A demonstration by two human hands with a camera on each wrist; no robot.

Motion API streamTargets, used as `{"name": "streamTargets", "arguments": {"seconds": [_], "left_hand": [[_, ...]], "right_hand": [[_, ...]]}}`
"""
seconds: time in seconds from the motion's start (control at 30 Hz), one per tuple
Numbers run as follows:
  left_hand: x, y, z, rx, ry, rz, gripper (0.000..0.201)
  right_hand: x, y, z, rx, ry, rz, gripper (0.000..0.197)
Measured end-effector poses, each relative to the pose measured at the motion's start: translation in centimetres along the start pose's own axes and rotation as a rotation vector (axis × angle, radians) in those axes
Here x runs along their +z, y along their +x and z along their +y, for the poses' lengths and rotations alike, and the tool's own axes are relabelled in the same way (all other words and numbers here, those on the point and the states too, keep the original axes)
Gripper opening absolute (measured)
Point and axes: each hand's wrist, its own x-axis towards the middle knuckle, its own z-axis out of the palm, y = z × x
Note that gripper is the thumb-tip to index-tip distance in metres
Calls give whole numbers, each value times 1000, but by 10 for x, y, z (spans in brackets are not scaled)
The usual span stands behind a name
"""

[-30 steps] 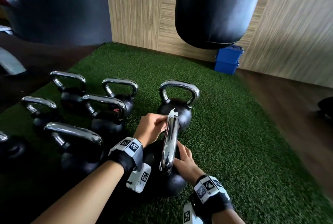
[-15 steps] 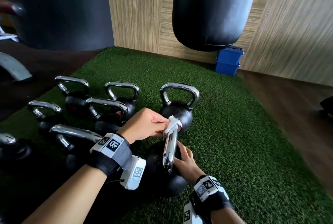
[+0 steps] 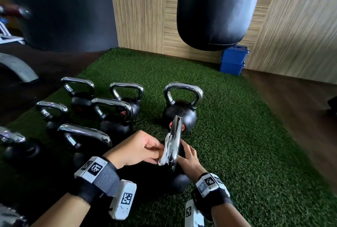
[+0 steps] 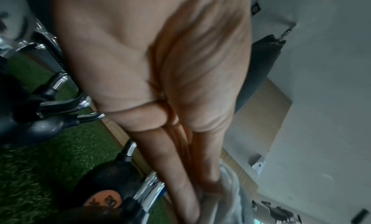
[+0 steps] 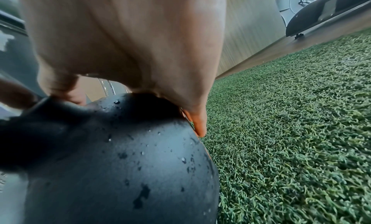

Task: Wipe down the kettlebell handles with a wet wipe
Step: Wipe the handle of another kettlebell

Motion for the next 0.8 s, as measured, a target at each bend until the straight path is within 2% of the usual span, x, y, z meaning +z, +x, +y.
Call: {"name": "streamTargets", "arguments": {"seconds": [0.13,0.2,0.3,0.4,0.47,0.57,0.6,0.63,0.7,0.73,0.77,0.8], "left_hand": [[2,-10,-18,85,62,-28,14],[3,-13,-25,131,184,-25,12],[8,-13,-40,142,283,51,17],[18,-14,-51,155,338,125,31],[20,-16,-54,182,368,143,29],[16,-15,-51,195,365,172,17],[13,-14,-48,191,328,202,15],[10,-13,-42,184,255,236,15],[4,-12,-24,172,-7,274,16],[2,-12,-14,166,-146,277,18],[-1,-12,-4,170,-245,284,19],[-3,-13,6,182,-292,290,20]], "right_hand": [[3,2,1,-3,10,20,111],[3,4,3,-7,8,24,111],[3,3,3,-13,1,29,112],[2,2,1,-14,-35,25,112],[-1,0,-2,5,-99,-22,104],[-20,-4,-8,-26,-306,-133,80],[-28,-7,-13,-73,-368,-108,67],[-36,-12,-19,-135,-393,-10,53],[-48,-23,-36,-240,-303,307,34],[-52,-29,-45,-328,-191,428,31],[-56,-36,-55,-435,-77,482,32],[-60,-43,-65,-543,-22,474,35]]}}
